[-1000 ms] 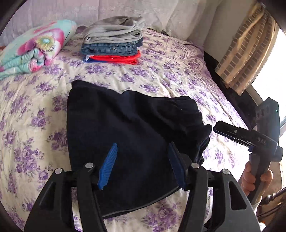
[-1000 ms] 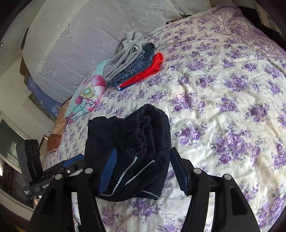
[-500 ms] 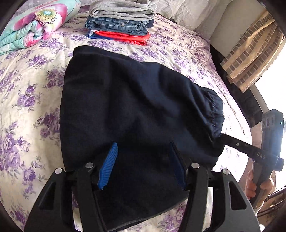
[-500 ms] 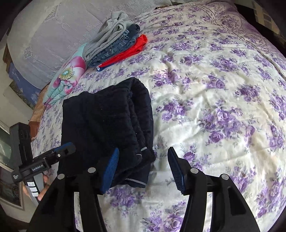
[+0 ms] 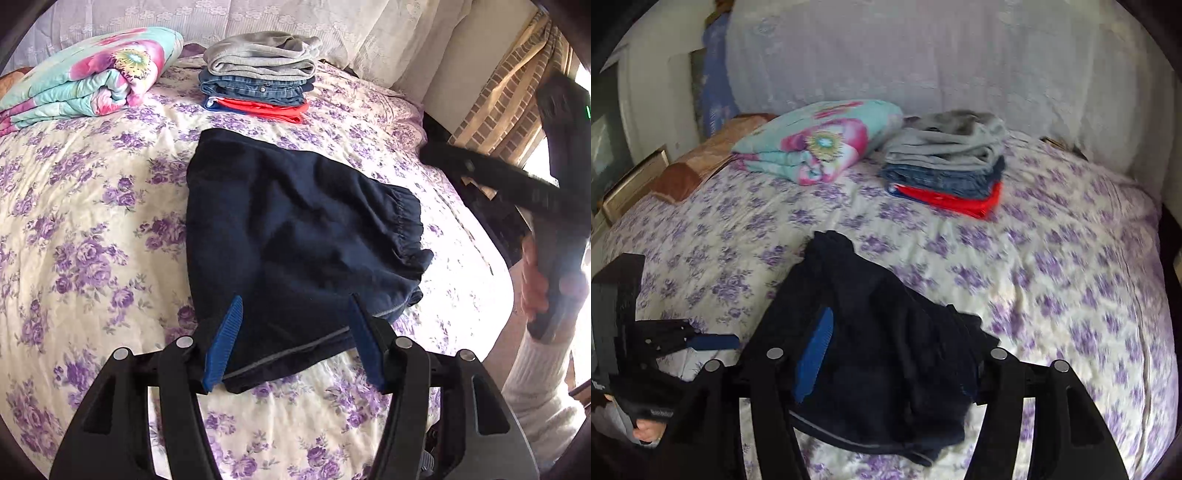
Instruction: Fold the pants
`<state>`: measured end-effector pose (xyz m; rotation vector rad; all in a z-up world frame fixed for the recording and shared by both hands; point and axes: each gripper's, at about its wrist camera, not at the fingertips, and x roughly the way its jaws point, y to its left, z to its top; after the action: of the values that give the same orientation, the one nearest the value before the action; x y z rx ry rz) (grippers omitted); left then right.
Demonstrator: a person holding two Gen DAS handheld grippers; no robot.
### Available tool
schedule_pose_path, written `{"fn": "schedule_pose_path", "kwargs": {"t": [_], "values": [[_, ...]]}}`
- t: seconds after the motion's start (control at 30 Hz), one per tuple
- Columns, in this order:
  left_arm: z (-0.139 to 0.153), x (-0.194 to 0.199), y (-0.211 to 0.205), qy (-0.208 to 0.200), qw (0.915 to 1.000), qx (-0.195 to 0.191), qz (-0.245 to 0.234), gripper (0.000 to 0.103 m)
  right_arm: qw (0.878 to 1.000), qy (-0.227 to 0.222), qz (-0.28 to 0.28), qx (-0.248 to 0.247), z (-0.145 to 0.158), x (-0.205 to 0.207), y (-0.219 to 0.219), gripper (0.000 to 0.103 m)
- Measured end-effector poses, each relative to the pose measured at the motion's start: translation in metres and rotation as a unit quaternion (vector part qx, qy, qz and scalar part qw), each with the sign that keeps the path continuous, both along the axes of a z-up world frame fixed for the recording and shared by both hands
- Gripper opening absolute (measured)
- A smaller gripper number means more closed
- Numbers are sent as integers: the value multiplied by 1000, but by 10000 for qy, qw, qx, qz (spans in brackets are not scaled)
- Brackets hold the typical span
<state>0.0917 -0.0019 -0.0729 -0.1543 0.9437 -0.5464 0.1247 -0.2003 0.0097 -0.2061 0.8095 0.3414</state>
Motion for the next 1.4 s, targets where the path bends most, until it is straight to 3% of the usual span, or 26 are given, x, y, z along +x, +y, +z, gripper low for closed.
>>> {"fn": "schedule_pose_path", "kwargs": {"t": [0.1,0.23,0.37,0.4,0.43,0.47,0.6,0.7,0.8,0.87,0.93,1.0,1.07,1.1,1.23,1.37,1.4], "values": [[-21,6,-17,189,9996,189,-41,55,9948,667,741,-220,-17,56,57,65],[-40,9,-24,242,9991,351,10,50,9871,1166,868,-676,-52,111,104,65],[-40,4,-21,185,9990,402,-64,39,9785,1714,901,-717,-74,139,119,62],[-41,4,-19,180,9991,388,-70,38,9766,1830,830,-766,-81,142,120,32],[-42,3,-18,177,9991,377,-76,37,9721,2102,795,-672,-89,146,120,11],[-43,1,-16,183,9991,366,-78,36,9689,2326,678,-499,-96,149,119,11],[-44,-4,-17,77,9991,421,-82,36,9723,2301,209,-362,-111,158,118,10],[-49,-3,-20,44,9986,533,-49,36,9668,2553,18,-149,-146,175,115,11],[-47,0,-21,91,9982,591,-92,36,9666,2558,147,16,-140,177,112,11],[-41,0,-16,187,9983,519,-171,36,9685,2477,165,183,-129,171,105,14],[-27,2,0,212,9992,339,-64,36,9766,2134,93,269,-104,155,93,41],[-9,-1,25,70,9995,186,244,39,9885,1488,-45,277,-70,125,73,51],[3,-2,50,58,9984,55,565,56,9942,993,-105,392,-40,93,45,60],[4,0,59,140,9973,55,714,58,9951,817,-214,520,-31,75,29,65],[-18,17,73,759,9928,-111,924,57,9911,427,-797,979,-24,4,-30,66],[-48,37,64,1400,9866,-457,700,57,9835,-136,-1410,1127,-42,-76,-68,67],[-56,42,58,1534,9850,-483,634,57,9805,-326,-1617,1067,-48,-97,-74,71]]}}
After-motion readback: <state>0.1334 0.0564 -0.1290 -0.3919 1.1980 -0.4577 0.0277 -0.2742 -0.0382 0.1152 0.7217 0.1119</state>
